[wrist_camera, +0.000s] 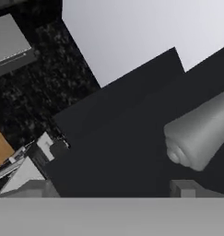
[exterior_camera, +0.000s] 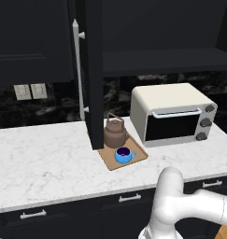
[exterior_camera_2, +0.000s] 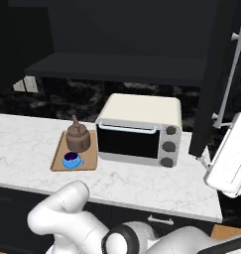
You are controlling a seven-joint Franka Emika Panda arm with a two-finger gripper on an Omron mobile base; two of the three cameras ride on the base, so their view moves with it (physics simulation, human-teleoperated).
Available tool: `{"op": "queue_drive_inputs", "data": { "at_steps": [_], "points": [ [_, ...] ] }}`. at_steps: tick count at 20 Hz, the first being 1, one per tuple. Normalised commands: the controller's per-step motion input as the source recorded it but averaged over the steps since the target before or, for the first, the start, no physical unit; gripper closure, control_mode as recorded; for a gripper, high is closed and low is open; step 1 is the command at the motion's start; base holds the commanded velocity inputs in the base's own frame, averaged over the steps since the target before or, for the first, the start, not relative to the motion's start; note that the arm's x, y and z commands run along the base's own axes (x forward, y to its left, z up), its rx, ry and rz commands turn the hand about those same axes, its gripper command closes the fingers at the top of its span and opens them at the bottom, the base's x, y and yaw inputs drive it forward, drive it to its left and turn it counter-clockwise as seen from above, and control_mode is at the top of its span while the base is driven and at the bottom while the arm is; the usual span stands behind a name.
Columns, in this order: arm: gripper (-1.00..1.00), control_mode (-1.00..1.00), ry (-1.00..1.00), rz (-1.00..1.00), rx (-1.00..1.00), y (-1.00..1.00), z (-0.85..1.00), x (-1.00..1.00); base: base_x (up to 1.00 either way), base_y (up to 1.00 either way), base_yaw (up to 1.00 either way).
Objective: Pick the kettle from the counter and place it on the tray. Then pick the mug from the cabinet and place it on the tray. Then close the cabinet doors.
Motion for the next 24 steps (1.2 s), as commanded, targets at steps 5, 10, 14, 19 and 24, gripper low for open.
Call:
{"op": "queue_drive_inputs", "data": {
  "at_steps": [5, 10, 14, 19, 24],
  "points": [
    [-1.00, -1.00, -0.04, -0.14, -0.22, 1.00, 0.24, 0.14, 0.00, 0.00, 0.00],
    [-1.00, -1.00, -0.04, -0.21, -0.19, 0.99, 0.16, 0.29, 0.00, 0.00, 0.00],
    [-1.00, -1.00, -0.07, -0.21, -0.14, 0.80, 0.11, 0.46, 0.00, 0.00, 0.00],
    [-1.00, -1.00, -0.05, -0.24, -0.11, 0.39, 0.09, 0.68, 0.00, 0.00, 0.00],
    [-1.00, -1.00, 0.00, -0.22, -0.07, 0.04, 0.20, 0.81, 0.00, 0.00, 0.00]
  ]
}}
